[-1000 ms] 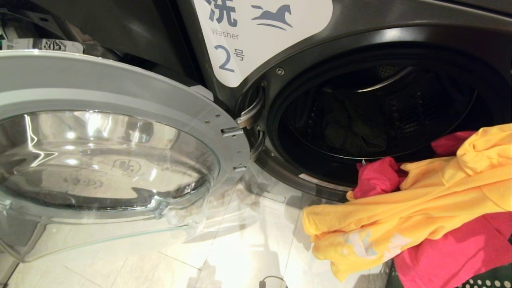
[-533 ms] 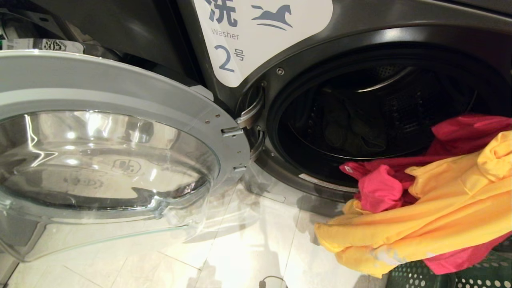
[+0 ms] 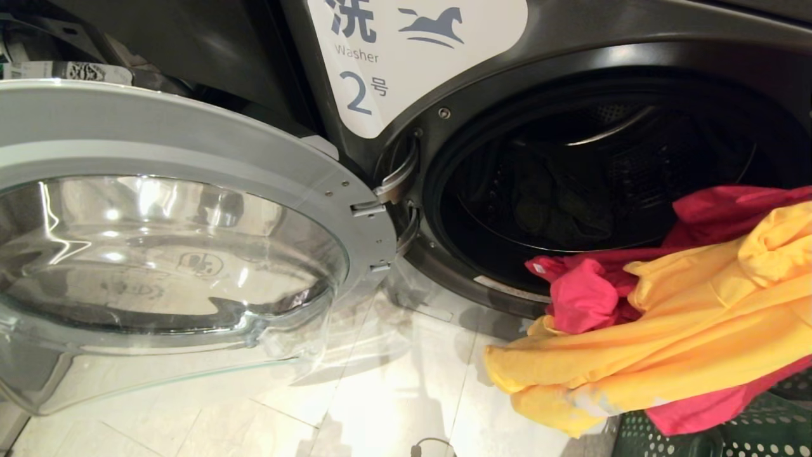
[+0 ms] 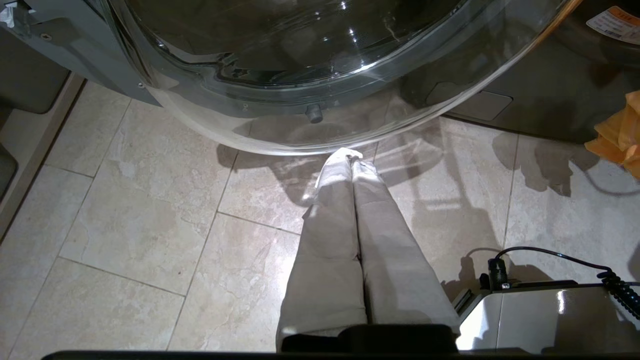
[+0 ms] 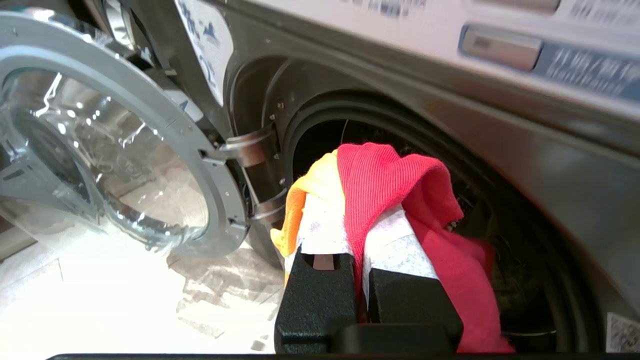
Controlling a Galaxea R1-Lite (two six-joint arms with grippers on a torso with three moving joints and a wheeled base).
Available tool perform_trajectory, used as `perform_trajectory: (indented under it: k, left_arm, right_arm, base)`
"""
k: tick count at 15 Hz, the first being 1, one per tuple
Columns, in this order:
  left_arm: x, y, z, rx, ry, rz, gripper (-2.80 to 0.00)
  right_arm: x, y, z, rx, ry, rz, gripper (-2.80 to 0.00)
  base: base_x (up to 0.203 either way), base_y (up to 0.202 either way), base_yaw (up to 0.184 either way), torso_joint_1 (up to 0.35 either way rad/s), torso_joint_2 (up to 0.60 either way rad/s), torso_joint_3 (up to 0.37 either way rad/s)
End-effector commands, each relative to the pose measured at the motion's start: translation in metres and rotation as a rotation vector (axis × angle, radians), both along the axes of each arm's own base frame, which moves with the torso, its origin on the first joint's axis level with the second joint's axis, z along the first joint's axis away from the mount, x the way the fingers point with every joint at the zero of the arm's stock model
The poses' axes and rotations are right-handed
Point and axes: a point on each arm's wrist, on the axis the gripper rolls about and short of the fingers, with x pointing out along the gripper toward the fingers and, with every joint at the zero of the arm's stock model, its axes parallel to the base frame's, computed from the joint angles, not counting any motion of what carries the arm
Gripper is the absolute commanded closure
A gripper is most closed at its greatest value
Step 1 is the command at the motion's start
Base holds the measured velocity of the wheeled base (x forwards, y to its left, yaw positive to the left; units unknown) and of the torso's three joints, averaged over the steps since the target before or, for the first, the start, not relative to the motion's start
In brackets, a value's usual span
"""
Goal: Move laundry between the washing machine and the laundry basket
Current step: Pick a cloth and place it into the basket
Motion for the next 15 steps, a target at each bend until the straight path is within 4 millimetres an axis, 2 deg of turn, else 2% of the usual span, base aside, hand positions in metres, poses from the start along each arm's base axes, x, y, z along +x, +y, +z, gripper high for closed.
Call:
perform_trajectory:
  k: [1,6,11,15]
  left_arm:
    - [0.000,0.000,0.000,0.000,0.000,0.000,0.00]
    - [0.000,0.000,0.000,0.000,0.000,0.000,0.00]
    - [0.000,0.000,0.000,-0.064,-0.003,0.012,0.00]
    - [0.000,0.000,0.001,-0.064,-0.004,0.014,0.00]
  right_arm:
    - [0.004,0.005,0.008,0.000,0.000,-0.003,0.00]
    - [0.012,0.015,0.022,-0.001,0.001,-0.008,0.00]
    - [0.014,0.018,0.019,-0.023,0.008,-0.011,0.00]
    - [0.017,0.023,0.024,-0.025,0.008,-0.013,0.00]
  base:
    - [0.000,0.000,0.000,0.000,0.00,0.000]
    - [0.000,0.000,0.000,0.000,0.00,0.000]
    - [0.000,0.000,0.000,0.000,0.00,0.000]
    - [0.000,0.000,0.000,0.000,0.00,0.000]
